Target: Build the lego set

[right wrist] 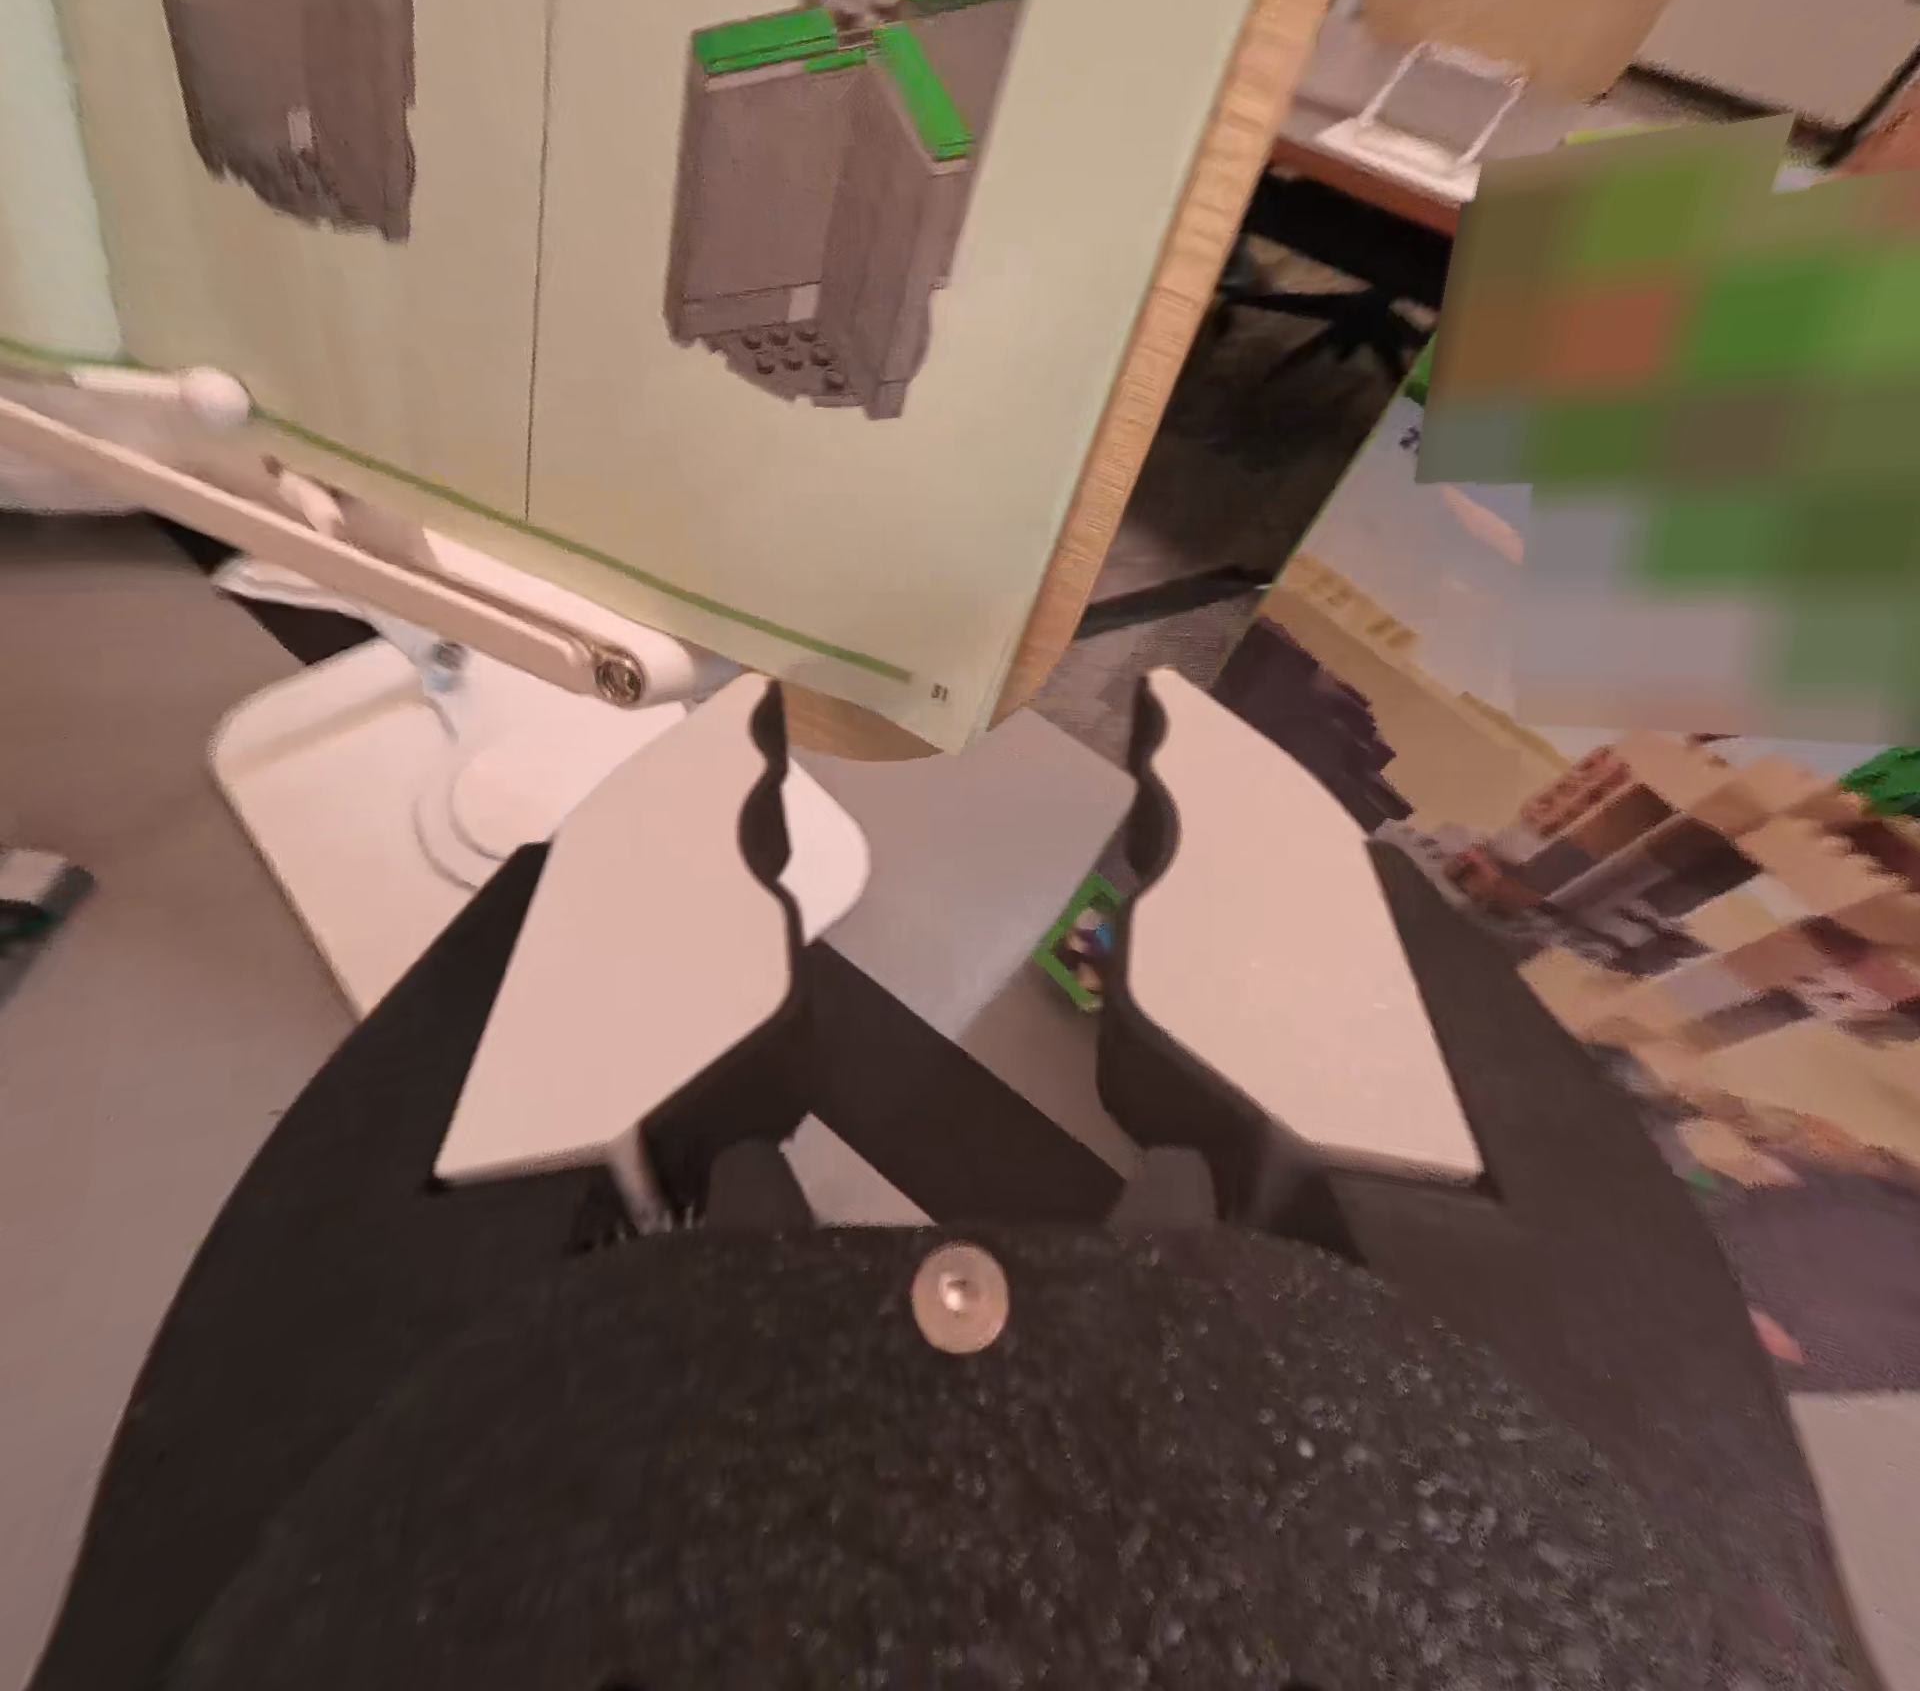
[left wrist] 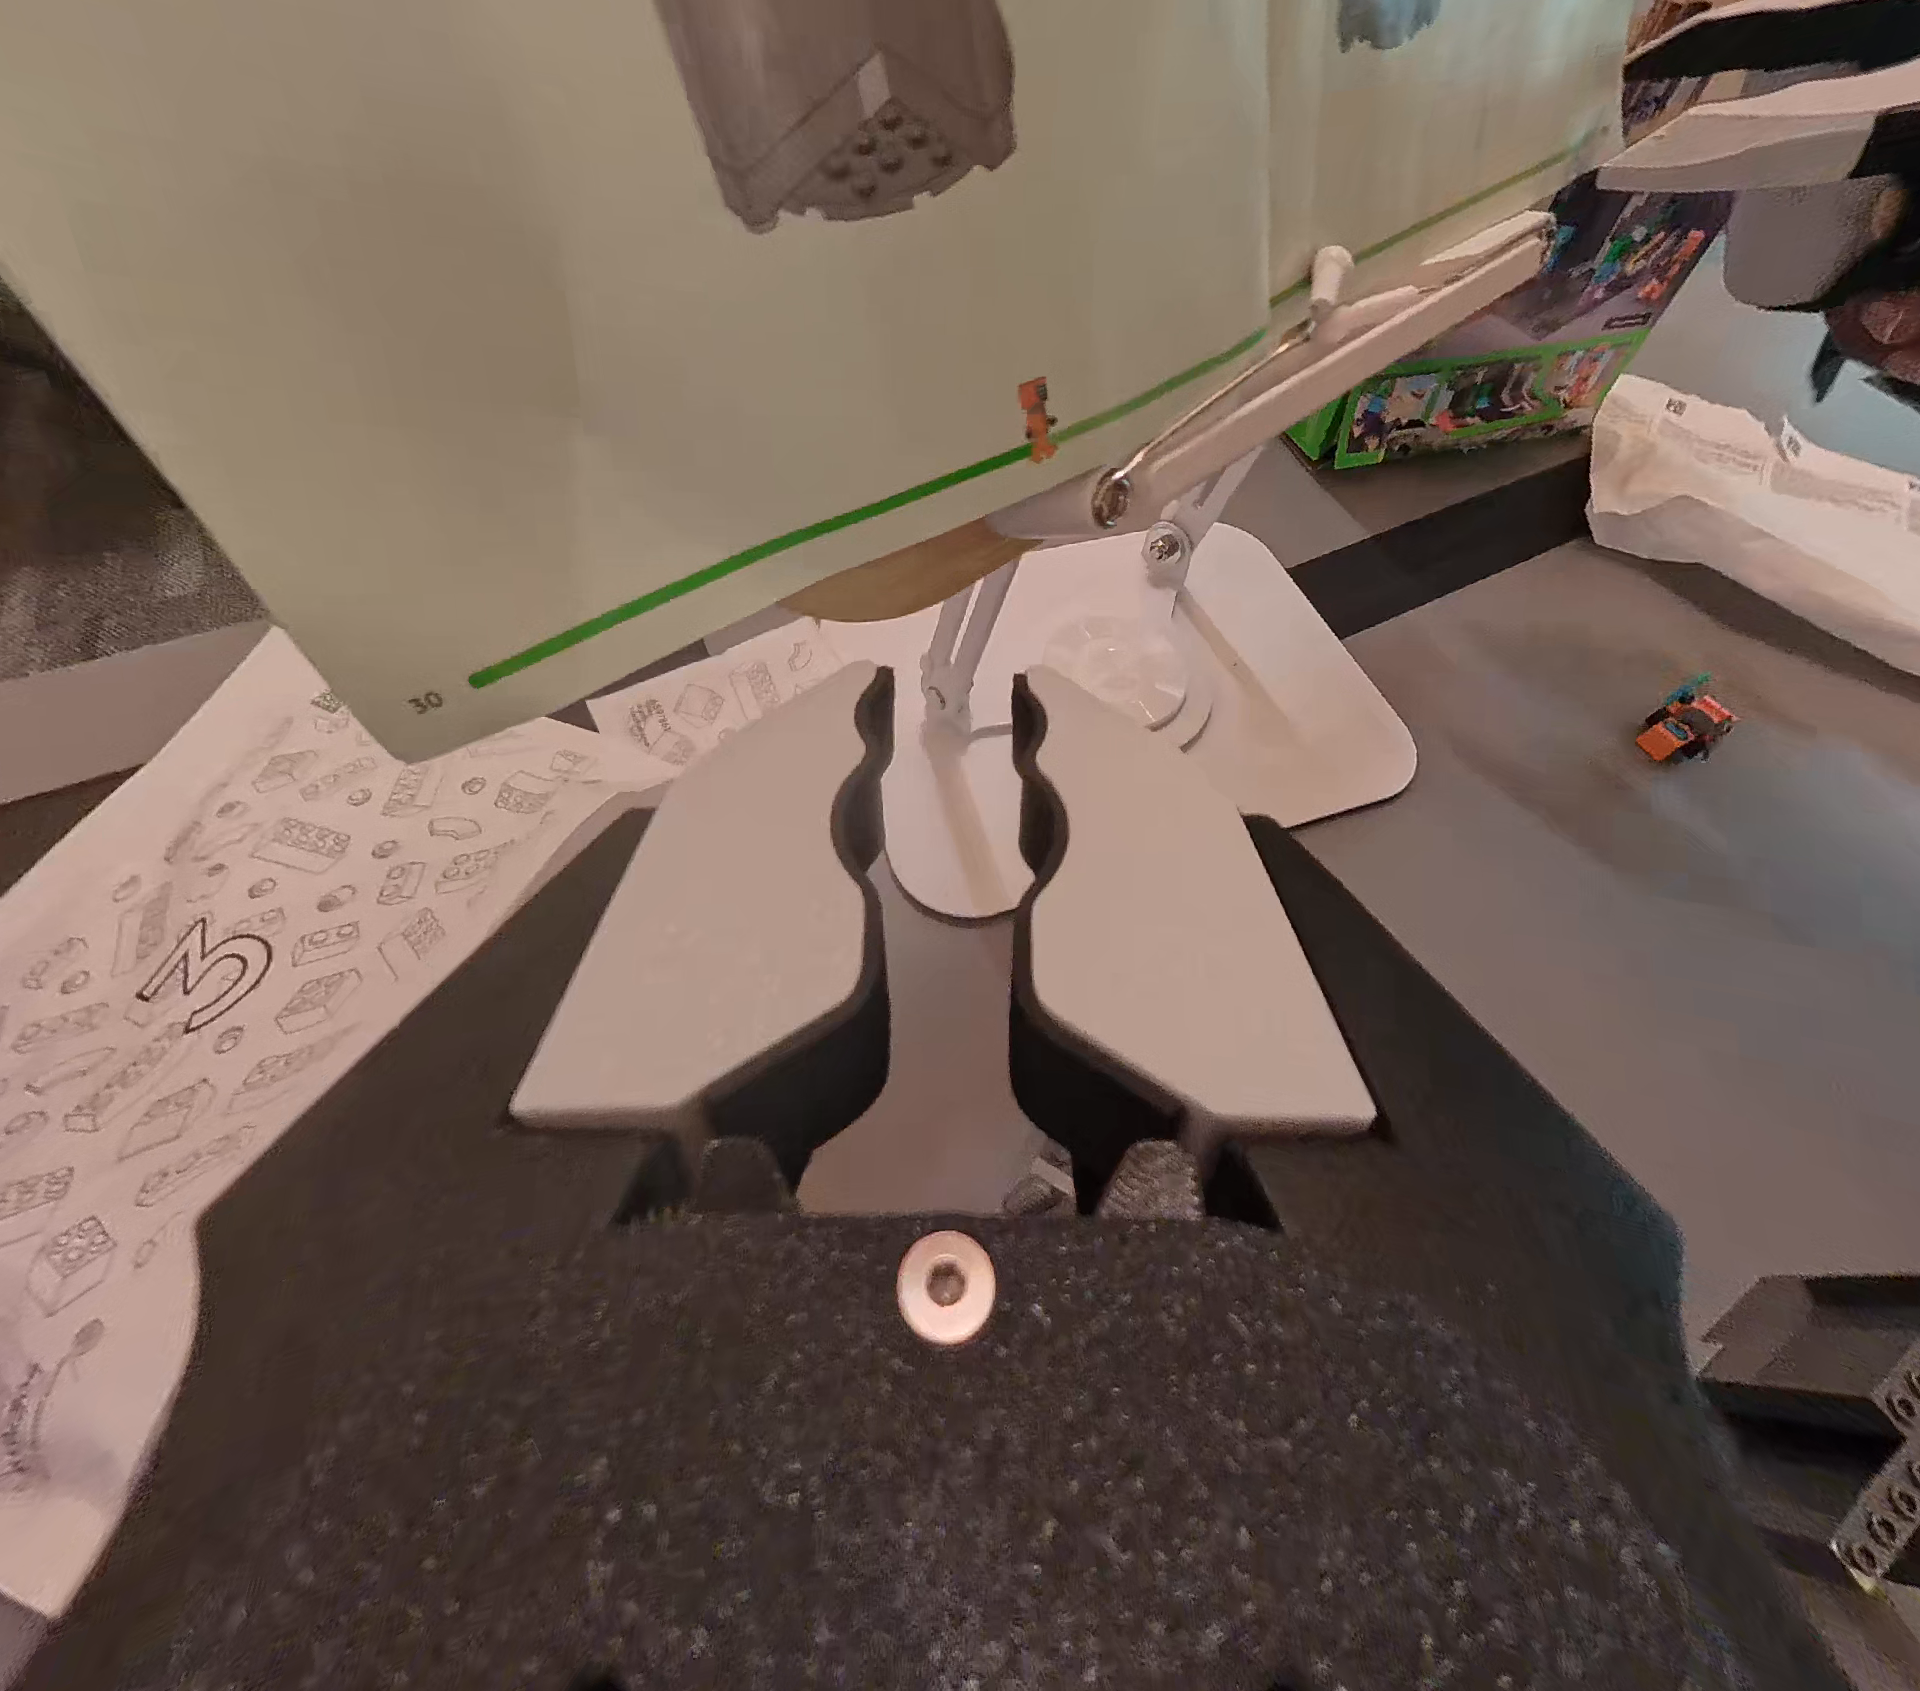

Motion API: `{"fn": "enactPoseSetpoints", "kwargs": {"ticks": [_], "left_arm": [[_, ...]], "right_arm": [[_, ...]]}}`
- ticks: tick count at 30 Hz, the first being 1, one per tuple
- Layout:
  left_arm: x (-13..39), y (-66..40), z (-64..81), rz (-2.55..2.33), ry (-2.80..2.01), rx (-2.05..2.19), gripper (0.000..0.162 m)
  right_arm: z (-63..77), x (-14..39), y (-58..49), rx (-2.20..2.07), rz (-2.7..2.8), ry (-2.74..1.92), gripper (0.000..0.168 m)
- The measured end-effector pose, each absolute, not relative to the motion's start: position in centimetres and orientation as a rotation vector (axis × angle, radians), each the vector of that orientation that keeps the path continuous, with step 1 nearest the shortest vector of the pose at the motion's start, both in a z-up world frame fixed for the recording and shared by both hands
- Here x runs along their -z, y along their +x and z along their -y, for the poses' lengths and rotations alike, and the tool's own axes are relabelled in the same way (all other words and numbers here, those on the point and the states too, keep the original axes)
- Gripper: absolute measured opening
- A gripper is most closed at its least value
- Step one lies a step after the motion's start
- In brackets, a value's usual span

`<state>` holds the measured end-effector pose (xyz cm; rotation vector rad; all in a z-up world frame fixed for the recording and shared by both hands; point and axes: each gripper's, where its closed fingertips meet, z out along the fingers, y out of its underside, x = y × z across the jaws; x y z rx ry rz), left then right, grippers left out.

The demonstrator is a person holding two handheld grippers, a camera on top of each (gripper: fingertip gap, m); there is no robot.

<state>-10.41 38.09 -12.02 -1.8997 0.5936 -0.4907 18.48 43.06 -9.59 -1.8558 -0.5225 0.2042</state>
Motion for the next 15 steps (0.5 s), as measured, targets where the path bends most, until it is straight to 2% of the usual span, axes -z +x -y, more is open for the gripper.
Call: {"fn": "enactPoseSetpoints", "kwargs": {"ticks": [2,4,8,10,15], "left_arm": [[12.1,-10.6,-38.6,-0.573,-1.897,0.506,0.021],[12.2,-10.8,-39.0,-0.56,-1.906,0.509,0.021],[12.1,-11.0,-39.6,-0.548,-1.904,0.501,0.021],[12.0,-11.1,-39.7,-0.548,-1.902,0.491,0.021],[11.4,-11.2,-39.5,-0.557,-1.877,0.469,0.021]], "right_arm": [[-43.6,10.1,18.3,-0.376,0.481,-1.878,0.075],[-44.0,10.5,17.6,-0.545,0.47,-1.877,0.079],[-44.2,10.4,16.0,-0.752,0.496,-1.825,0.07],[-44.3,10.6,16.4,-0.725,0.487,-1.819,0.057],[-43.3,10.6,16.6,-0.678,0.463,-1.826,0.052]]}}
